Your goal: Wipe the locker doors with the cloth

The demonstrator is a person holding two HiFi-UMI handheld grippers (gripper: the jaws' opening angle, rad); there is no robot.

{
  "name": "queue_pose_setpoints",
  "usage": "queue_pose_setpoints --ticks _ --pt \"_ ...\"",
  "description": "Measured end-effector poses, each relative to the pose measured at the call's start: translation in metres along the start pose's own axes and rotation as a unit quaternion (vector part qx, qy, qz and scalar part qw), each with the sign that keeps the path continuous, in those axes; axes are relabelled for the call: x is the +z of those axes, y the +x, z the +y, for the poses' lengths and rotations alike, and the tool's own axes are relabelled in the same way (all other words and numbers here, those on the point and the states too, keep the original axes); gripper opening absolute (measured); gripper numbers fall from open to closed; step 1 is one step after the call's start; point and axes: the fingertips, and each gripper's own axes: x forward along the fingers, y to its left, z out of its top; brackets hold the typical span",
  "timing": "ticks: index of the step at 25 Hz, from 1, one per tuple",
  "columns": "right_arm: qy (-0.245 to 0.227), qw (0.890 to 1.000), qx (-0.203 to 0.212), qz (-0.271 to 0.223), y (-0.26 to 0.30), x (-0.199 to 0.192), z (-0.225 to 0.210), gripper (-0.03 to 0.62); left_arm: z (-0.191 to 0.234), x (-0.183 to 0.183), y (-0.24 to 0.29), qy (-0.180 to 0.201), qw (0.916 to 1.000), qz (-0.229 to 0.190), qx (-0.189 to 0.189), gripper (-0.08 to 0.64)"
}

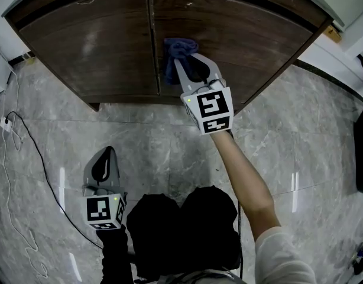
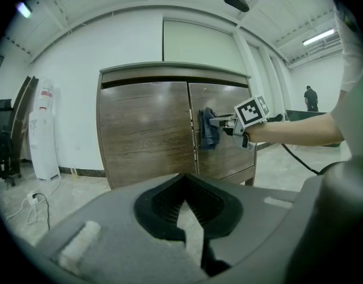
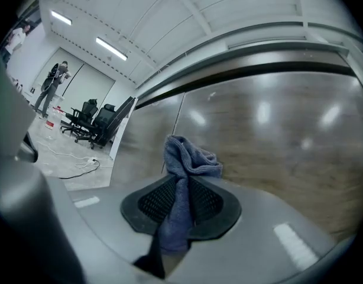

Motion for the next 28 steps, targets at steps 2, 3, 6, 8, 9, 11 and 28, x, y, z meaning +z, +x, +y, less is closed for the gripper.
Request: queue_pose_setpoints --ticks 2,3,6,8,9,11,28 --pt "0.004 1.000 0.008 0.014 0.002 -0.019 0.008 0.071 0.001 -0.002 0.000 -0.001 1.0000 0.001 0.001 0.002" --pt "0.006 1.000 0.012 0.020 0.002 -0.028 0.011 0.071 0.001 -0.003 0.001 -0.001 1.0000 0.002 0.001 0.002" --pt "0.011 0.999 0.023 0.038 0.004 -0.054 0.022 0.071 0.002 -0.006 0.001 -0.001 1.0000 0.005 0.002 0.002" --pt "0.016 0.998 0.028 0.051 0.004 -0.071 0.028 0.071 0.002 -0.007 0.001 -0.002 1.0000 0.006 0.002 0.002" --pt "0.018 0.998 0.030 0.057 0.004 -0.079 0.031 0.071 0.003 -0.008 0.002 -0.003 1.0000 0.007 0.003 0.002" --pt "0.021 0.997 0.035 0.068 0.006 -0.092 0.036 0.071 0.004 -0.008 0.003 -0.003 1.0000 0.008 0.003 0.002" --pt "0.056 0.981 0.068 0.172 0.016 -0.200 0.080 0.069 0.017 -0.018 0.001 -0.006 0.9997 0.017 0.014 0.002"
